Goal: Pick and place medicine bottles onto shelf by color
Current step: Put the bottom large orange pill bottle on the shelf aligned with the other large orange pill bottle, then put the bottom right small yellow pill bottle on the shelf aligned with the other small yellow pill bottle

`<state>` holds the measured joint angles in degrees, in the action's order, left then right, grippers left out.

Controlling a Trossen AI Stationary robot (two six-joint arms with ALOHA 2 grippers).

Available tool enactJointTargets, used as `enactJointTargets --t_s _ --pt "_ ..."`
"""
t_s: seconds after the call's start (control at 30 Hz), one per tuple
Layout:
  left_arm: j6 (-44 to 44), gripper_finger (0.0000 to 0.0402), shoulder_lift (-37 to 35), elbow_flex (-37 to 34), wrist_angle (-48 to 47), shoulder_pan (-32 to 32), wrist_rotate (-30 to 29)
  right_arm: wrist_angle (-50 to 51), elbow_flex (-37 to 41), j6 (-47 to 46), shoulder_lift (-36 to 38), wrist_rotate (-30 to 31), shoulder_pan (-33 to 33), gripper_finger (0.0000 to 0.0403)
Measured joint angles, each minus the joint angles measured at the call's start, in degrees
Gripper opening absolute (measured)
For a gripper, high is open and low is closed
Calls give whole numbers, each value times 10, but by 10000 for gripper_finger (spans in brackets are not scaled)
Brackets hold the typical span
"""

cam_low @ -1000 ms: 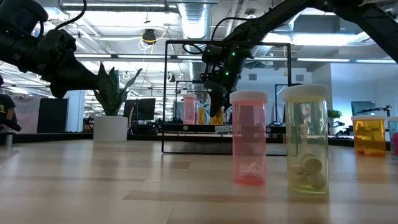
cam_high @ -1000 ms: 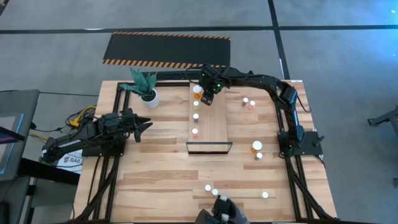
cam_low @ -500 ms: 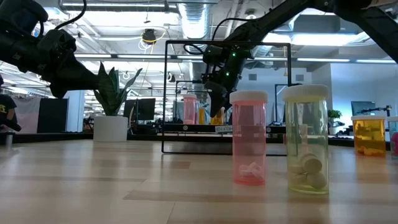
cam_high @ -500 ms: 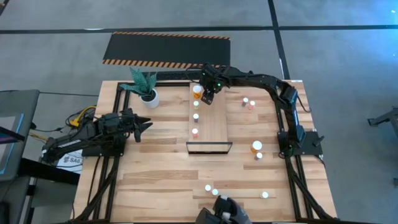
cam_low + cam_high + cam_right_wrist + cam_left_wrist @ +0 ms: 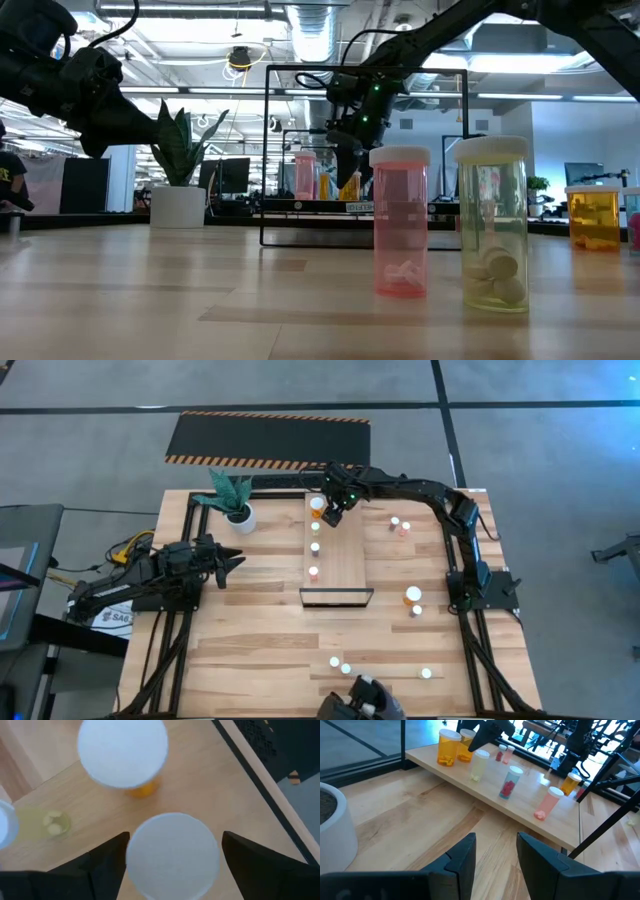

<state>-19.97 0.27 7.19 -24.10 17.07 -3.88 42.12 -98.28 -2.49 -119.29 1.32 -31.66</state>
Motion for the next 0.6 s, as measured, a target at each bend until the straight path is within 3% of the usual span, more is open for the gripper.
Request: enactJointTargets --t_s 0.6 --pt "0 128 0 0 0 0 0 216 -64 -146 3 -1 15 345"
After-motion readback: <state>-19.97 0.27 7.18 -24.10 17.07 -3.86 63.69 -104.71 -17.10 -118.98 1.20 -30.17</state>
